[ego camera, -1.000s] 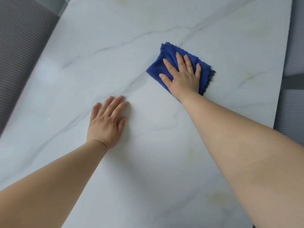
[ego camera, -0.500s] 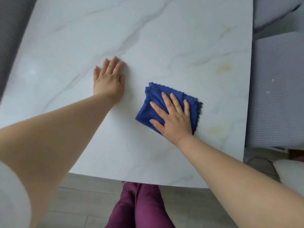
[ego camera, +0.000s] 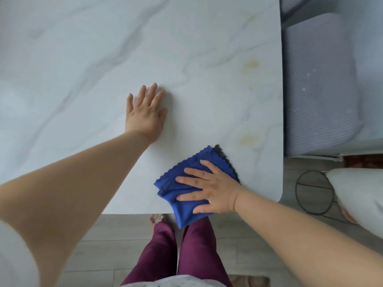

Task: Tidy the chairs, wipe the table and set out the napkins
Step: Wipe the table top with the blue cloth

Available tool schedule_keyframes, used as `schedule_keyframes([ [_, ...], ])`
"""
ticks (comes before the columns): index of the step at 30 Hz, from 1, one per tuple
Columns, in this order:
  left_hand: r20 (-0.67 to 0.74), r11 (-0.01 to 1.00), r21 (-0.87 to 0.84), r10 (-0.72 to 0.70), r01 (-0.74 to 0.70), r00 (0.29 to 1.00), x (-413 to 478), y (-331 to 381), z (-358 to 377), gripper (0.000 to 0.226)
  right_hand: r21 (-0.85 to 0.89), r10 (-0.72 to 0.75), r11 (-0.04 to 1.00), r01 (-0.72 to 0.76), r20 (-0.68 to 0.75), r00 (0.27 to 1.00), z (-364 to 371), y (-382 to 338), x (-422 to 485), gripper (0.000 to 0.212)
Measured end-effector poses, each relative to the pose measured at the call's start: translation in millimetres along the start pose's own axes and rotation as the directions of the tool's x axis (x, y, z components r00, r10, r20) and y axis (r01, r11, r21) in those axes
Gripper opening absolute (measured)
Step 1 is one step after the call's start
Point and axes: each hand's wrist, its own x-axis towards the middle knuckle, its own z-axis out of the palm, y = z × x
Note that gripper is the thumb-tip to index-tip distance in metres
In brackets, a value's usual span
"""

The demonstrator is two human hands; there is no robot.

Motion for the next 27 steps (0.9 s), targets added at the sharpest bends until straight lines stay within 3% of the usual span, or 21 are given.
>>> schedule_keyframes([
  [2, -0.005, 1.000, -0.009, -0.009, 0.009, 1.000, 16, 5, -1, 0.052, 0.010, 0.012, 1.000, -0.012, -0.047, 0.999, -6, 33, 2, 0.053],
  [5, -0.026, 0.998, -0.039, -0.048, 0.047, 0.999, 27, 12, 3, 0.051, -0.003, 0.148, 0.989, -0.149, -0.109, 0.983, -20, 91, 11, 0.054],
  [22, -0.021, 0.987, 0.081, -0.137, 0.138, 0.990, 38, 25, 2, 0.056, -0.067, 0.381, 0.922, -0.381, -0.011, 0.924, -120, 358, 154, 0.062],
  [27, -0.038, 0.984, 0.106, -0.142, 0.145, 0.989, 39, 25, 4, 0.055, -0.071, 0.530, 0.844, -0.532, -0.042, 0.847, -131, 392, 185, 0.061],
])
